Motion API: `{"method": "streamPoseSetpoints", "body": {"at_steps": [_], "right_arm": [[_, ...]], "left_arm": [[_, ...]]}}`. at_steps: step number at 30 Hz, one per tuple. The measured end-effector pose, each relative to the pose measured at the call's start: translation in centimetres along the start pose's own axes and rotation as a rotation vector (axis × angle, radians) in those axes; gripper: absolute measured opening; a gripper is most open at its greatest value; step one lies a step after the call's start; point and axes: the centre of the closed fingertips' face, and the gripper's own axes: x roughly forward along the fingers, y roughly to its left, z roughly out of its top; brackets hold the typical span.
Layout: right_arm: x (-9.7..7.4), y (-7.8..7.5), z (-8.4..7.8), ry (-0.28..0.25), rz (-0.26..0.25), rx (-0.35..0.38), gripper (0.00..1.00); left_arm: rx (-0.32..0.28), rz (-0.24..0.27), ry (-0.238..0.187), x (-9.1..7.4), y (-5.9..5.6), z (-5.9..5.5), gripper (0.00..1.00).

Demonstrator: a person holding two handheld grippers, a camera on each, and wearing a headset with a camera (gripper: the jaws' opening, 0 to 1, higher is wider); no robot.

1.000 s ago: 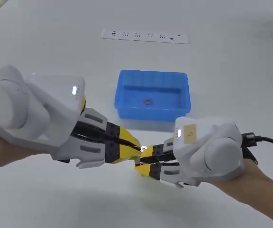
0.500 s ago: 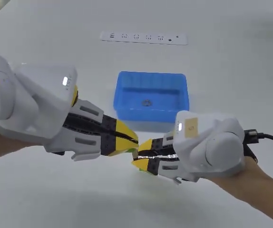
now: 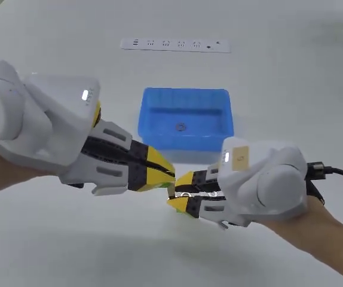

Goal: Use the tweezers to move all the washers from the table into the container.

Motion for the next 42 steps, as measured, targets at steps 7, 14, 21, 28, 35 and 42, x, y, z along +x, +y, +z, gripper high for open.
{"method": "streamPoseSetpoints", "body": {"at_steps": [7,14,21,28,35,42], "right_arm": [[0.3,0.0,-0.2,0.004,0.008,0.015,0.12],[0.6,0.1,-0.4,0.01,0.016,0.026,0.12],[0.7,0.0,-0.5,0.007,0.015,0.04,0.11],[0.6,0.2,-0.5,0.015,0.014,0.034,0.1],[0.3,0.3,0.4,0.003,0.012,0.023,0.09],[-0.4,-0.2,2.0,-0.022,0.001,0.006,0.09]], "left_arm": [[-0.017,-0.011,0.006,0.2,0.2,-0.4,0.05],[-0.039,-0.013,0.003,0.3,0.3,-0.8,0.05],[-0.059,-0.017,-0.004,0.4,0.6,-0.7,0.05],[-0.091,-0.049,-0.006,0.2,0.1,-0.8,0.05],[-0.099,-0.046,-0.016,-0.6,0.0,-0.3,0.06],[-0.082,-0.037,-0.027,-1.8,0.5,1.0,0.05]]}}
